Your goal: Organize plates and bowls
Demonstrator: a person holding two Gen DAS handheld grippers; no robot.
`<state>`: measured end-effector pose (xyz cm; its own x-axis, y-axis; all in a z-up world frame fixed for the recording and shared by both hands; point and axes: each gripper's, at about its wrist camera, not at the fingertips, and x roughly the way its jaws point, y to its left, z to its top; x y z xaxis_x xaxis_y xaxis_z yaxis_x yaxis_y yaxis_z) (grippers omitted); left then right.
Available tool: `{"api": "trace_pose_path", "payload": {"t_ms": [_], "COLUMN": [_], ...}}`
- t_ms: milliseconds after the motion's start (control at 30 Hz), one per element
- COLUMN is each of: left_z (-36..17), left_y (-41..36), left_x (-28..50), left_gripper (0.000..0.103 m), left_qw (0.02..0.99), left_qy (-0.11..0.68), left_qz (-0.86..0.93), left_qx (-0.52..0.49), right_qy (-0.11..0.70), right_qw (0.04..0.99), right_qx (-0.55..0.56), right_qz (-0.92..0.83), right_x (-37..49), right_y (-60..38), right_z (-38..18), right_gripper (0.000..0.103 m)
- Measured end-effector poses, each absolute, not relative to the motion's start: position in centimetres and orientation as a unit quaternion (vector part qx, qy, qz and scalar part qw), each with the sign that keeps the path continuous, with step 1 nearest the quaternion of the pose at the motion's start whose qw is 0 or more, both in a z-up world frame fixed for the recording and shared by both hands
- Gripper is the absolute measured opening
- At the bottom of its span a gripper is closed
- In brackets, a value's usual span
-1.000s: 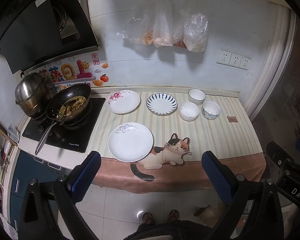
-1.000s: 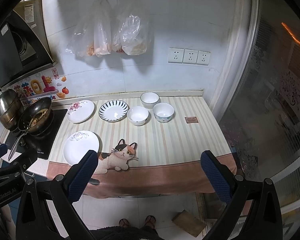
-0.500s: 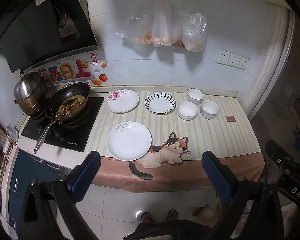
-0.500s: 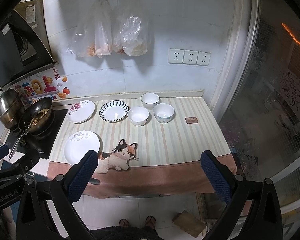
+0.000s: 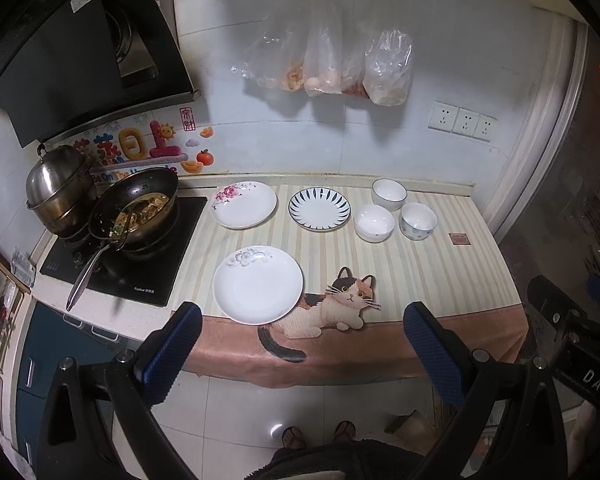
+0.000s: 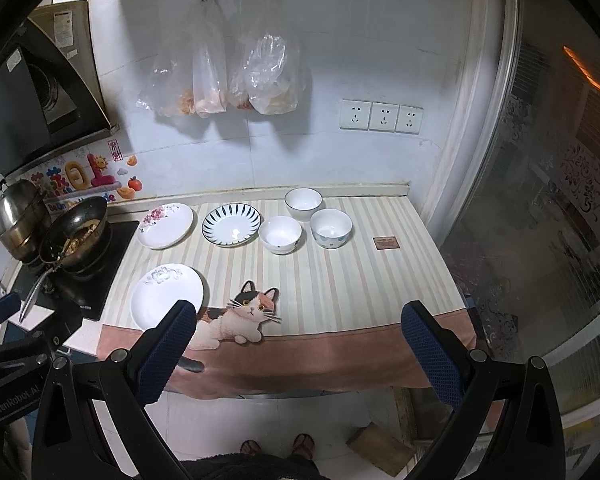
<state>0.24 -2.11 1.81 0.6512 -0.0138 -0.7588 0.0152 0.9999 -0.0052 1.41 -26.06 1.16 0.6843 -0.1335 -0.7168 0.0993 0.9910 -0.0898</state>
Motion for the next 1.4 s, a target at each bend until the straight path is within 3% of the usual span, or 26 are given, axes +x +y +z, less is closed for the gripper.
{"api": "trace_pose_path", "payload": {"t_ms": [167, 300, 500, 767, 967, 1033, 1067, 1133, 1233, 1400], "left_z": [0.6, -3.4, -13.7, -27.0, -34.0, -35.3, -35.8, -36.6, -37.3, -37.0], "left_y": [-0.1, 3.8, 11.3, 15.8, 18.1, 18.2, 18.2, 17.8, 17.1, 17.0], "left_x": [2.0, 6.4, 14.4, 22.5, 25.7, 26.2, 26.5, 26.7, 27.2, 26.7], "left_gripper": [0.103, 0.103, 0.100, 0.082, 0.057, 0.043, 0.041, 0.040, 0.037, 0.037], "left_qw": [0.925, 0.917, 0.861, 0.800, 0.748, 0.738, 0.735, 0.730, 0.734, 0.740], "left_qy": [0.381, 0.397, 0.502, 0.586, 0.646, 0.657, 0.661, 0.667, 0.667, 0.658], "left_qz": [0.008, 0.035, 0.027, 0.036, 0.048, 0.038, 0.033, 0.019, 0.005, -0.001], "left_qx": [0.003, -0.001, -0.077, -0.121, -0.143, -0.147, -0.147, -0.146, -0.132, -0.142], "right_qy": [0.361, 0.406, 0.509, 0.607, 0.662, 0.669, 0.671, 0.671, 0.670, 0.664], "right_qw": [0.932, 0.912, 0.853, 0.784, 0.735, 0.726, 0.723, 0.719, 0.716, 0.718], "right_qx": [0.020, 0.050, 0.085, 0.074, 0.064, 0.060, 0.058, 0.048, 0.017, 0.022], "right_qz": [-0.010, 0.035, 0.074, 0.106, 0.133, 0.149, 0.156, 0.177, 0.195, 0.208], "right_x": [3.2, 8.0, 17.6, 27.6, 33.7, 34.9, 35.2, 35.3, 35.4, 35.9], "right_y": [-25.5, -24.4, -21.1, -17.3, -14.7, -13.7, -13.3, -12.1, -10.7, -10.4], "right_z": [-0.6, -5.5, -17.6, -32.7, -41.1, -42.8, -43.4, -43.9, -44.9, -45.2], "right_gripper": [0.103, 0.103, 0.103, 0.099, 0.070, 0.059, 0.056, 0.033, 0.016, 0.015]}}
